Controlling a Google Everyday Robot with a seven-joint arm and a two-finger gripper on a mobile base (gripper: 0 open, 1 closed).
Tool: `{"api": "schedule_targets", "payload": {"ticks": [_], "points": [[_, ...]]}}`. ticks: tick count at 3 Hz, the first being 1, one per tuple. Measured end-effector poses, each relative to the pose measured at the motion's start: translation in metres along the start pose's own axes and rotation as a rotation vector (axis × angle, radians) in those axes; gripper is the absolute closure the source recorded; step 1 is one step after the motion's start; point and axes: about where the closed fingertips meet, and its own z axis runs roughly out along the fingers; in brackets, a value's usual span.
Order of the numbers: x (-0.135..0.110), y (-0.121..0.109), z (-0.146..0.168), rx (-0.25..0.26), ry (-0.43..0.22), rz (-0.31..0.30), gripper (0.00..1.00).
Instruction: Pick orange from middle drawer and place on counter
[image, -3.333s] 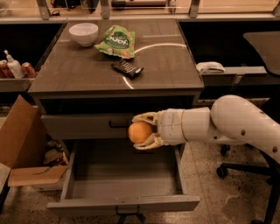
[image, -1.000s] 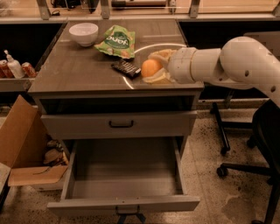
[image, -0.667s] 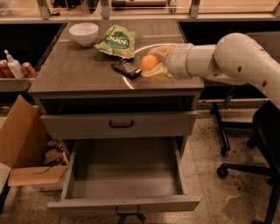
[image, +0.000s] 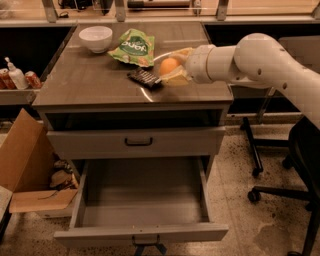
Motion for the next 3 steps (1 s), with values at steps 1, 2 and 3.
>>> {"api": "schedule_targets", "payload": {"ticks": [1,2,3], "points": [[0.008,-0.012,0.007,0.016,0.019,0.025,1.00],[0.016,-0.029,0.008,0.043,0.030,0.048,1.00],[0.023,-0.041,0.014,0.057,0.032,0.068,1.00]]}}
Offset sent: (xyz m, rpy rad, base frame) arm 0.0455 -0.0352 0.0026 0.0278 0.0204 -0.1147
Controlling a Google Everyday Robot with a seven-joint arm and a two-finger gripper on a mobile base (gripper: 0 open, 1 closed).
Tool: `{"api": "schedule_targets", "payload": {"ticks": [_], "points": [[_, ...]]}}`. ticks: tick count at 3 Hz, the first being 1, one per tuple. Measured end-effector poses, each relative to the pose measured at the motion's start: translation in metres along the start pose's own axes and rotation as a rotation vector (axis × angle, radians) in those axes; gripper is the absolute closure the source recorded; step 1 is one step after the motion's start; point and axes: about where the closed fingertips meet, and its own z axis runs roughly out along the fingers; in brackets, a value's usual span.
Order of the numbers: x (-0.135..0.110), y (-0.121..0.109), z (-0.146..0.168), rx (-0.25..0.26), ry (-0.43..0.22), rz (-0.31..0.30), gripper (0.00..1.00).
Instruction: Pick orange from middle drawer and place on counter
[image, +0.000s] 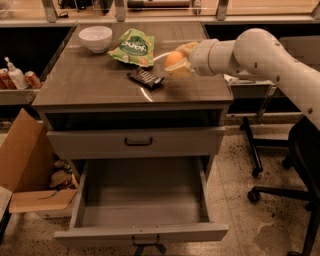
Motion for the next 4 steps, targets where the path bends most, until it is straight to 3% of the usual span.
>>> {"api": "schedule_targets", "payload": {"ticks": [1,2,4], "points": [[0.005,-0.007,0.010,0.006,0.009,0.015,1.00],[0.012,-0.012,0.022,0.011,0.016,0.041,0.84],[0.024,-0.015,0.035,0.023,0.027,0.079,0.38]]}}
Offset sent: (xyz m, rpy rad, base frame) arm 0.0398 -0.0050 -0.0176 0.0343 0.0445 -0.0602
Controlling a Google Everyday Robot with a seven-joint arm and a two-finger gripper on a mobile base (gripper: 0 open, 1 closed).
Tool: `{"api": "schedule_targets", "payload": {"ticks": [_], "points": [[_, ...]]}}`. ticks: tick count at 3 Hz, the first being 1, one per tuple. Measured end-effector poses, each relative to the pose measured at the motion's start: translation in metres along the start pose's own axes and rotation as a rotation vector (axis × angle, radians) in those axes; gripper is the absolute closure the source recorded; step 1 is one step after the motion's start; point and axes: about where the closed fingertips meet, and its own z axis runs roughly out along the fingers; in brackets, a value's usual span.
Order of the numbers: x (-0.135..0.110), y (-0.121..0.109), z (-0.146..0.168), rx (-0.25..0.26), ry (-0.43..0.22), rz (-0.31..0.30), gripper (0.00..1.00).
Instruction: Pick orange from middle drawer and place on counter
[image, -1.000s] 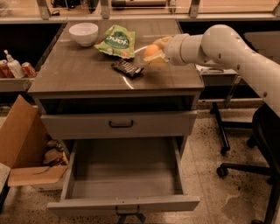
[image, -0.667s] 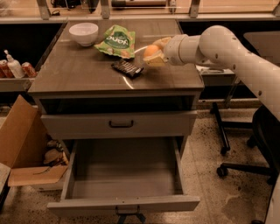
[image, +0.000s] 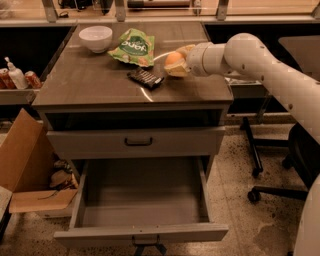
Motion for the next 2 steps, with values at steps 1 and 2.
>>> {"api": "schedule_targets", "payload": {"ticks": [1,2], "points": [[0.0064,-0.0006,0.0035,0.005,0.007,0.014,0.15],[0.0105,-0.0003,0.0051,0.012,0.004,0.020,0.00]]}}
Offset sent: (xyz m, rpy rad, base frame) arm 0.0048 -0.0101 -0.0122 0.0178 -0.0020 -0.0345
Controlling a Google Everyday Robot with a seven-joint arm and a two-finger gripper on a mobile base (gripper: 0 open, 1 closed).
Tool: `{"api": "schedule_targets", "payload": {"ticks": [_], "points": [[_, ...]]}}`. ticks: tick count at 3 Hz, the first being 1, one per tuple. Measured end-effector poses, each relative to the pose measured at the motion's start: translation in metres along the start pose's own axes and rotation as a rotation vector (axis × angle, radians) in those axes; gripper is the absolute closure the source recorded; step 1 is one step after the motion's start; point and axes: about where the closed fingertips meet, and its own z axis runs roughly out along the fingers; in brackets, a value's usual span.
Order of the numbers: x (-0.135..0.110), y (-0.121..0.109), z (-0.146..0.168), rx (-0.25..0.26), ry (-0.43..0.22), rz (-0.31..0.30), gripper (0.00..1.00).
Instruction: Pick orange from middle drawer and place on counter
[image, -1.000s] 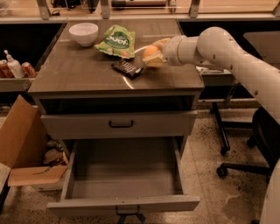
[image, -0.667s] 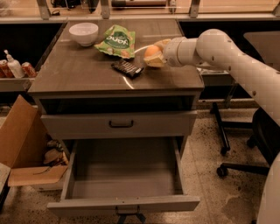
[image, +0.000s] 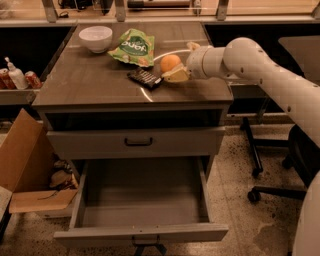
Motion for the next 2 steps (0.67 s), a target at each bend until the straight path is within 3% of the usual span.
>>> {"api": "schedule_targets", "payload": {"ticks": [2], "points": [[-0.011,0.012,-0.034,0.036,-0.082,-0.013,0.00]]}}
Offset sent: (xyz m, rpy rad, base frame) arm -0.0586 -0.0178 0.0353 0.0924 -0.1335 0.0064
